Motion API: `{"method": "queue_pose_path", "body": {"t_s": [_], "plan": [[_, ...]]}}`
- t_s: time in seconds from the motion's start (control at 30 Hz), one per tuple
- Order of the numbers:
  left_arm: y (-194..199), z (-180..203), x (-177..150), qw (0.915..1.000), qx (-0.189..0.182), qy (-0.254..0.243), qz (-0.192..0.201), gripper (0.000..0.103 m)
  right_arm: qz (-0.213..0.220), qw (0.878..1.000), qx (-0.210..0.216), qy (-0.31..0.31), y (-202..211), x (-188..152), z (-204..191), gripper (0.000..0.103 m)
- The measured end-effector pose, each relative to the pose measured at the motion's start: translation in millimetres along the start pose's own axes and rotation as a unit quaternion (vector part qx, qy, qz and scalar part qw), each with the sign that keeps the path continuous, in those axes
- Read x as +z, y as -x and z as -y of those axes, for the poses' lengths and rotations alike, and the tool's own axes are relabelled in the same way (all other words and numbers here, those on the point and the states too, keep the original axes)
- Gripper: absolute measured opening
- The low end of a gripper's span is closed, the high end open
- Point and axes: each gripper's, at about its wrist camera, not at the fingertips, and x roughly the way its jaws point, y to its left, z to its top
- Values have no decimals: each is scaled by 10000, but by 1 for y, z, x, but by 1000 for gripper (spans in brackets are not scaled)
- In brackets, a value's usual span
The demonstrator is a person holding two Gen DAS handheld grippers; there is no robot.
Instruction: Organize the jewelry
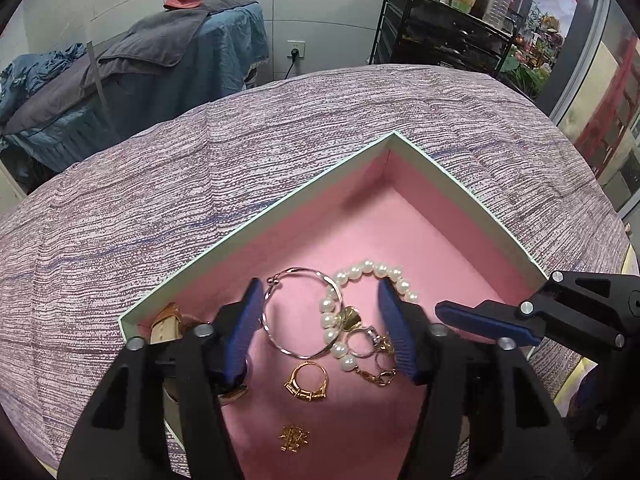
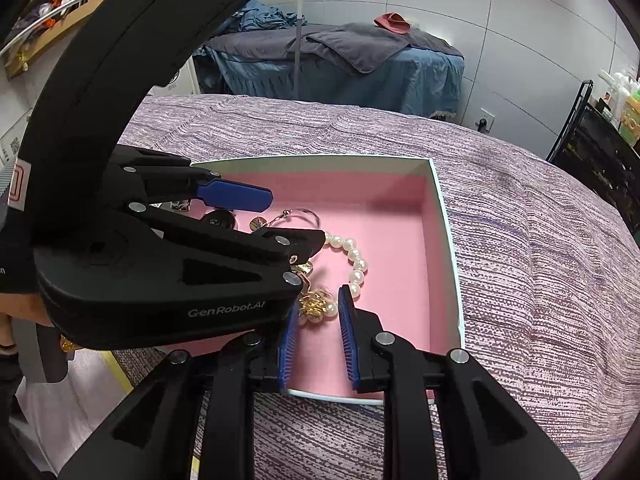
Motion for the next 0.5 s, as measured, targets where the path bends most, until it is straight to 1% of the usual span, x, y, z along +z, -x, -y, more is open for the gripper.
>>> {"method": "queue_pose_path", "body": {"t_s": [0.07, 0.17, 0.2, 0.23, 0.27, 0.3, 0.4, 0.43, 0.5], "plan": [[2, 1, 0, 9999, 122, -32, 74, 69, 37, 10000, 18, 3, 1, -1, -1, 26], [9, -2, 1, 9998, 90, 38, 185, 70, 68, 10000, 30, 5, 2, -2, -1, 29], [13, -4, 1, 9996, 59, 87, 244, 71, 93, 9999, 39, 10, 4, -2, -1, 32], [19, -6, 2, 9993, 38, 143, 334, 76, 132, 9999, 58, 12, 6, -3, -2, 34], [25, -7, 1, 9989, 28, 186, 427, 78, 193, 9998, 57, 5, 9, -4, -2, 40], [31, -7, 0, 9984, 11, 231, 525, 82, 264, 9996, 30, -6, 12, -5, -2, 47], [56, -6, -7, 9951, -9, 355, 923, 88, 509, 9987, -37, -20, 25, -7, -3, 51], [64, -5, -11, 9937, 61, 359, 1062, 89, 588, 9983, -45, -25, 30, -8, -4, 53], [83, -2, -24, 9893, 284, 335, 1393, 93, 725, 9973, -91, -25, 40, -12, -6, 62]]}}
